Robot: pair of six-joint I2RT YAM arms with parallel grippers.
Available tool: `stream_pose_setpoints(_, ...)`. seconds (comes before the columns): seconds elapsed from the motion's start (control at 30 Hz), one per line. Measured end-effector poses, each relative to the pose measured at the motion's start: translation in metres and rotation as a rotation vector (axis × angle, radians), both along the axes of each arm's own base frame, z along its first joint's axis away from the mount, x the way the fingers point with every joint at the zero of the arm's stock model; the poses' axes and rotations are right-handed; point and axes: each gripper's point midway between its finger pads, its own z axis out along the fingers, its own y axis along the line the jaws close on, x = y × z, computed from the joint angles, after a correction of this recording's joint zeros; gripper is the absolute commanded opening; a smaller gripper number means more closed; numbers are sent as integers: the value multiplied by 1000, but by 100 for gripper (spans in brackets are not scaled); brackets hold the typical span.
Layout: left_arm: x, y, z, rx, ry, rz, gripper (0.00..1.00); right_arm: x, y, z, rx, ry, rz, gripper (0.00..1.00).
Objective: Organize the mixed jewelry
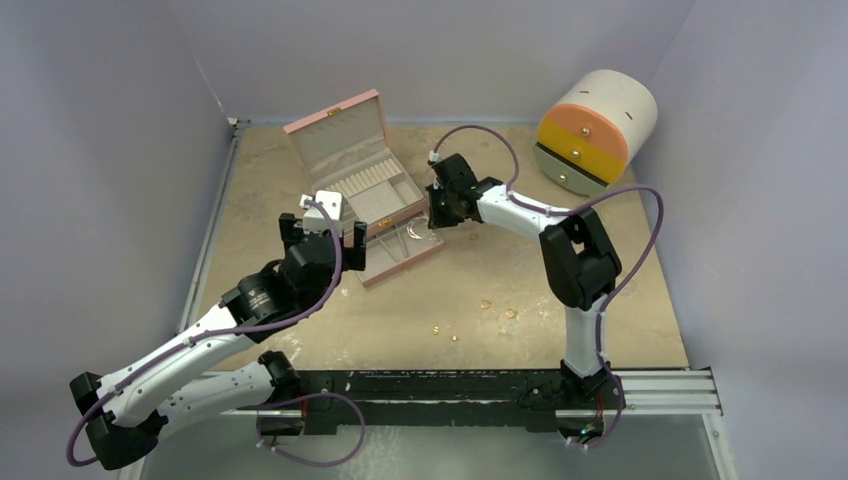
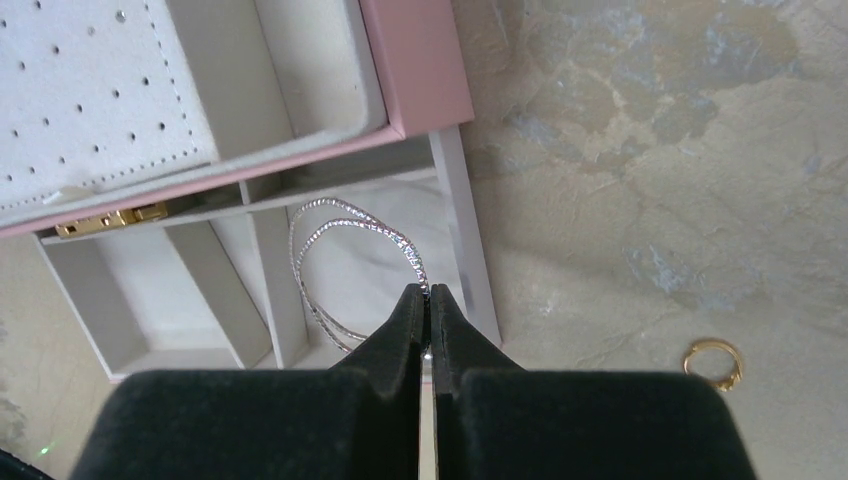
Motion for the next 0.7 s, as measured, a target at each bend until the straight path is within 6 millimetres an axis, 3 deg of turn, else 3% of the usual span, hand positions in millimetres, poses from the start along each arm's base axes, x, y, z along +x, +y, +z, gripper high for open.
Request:
stream_pose_setpoints(0.23,0,0,0,2,0,-1,97,7,10,-3,15,-1,9,0)
stream_pose_setpoints(0.7,0,1,0,4,-2,5,97,2,17,-6,18,3,23,0)
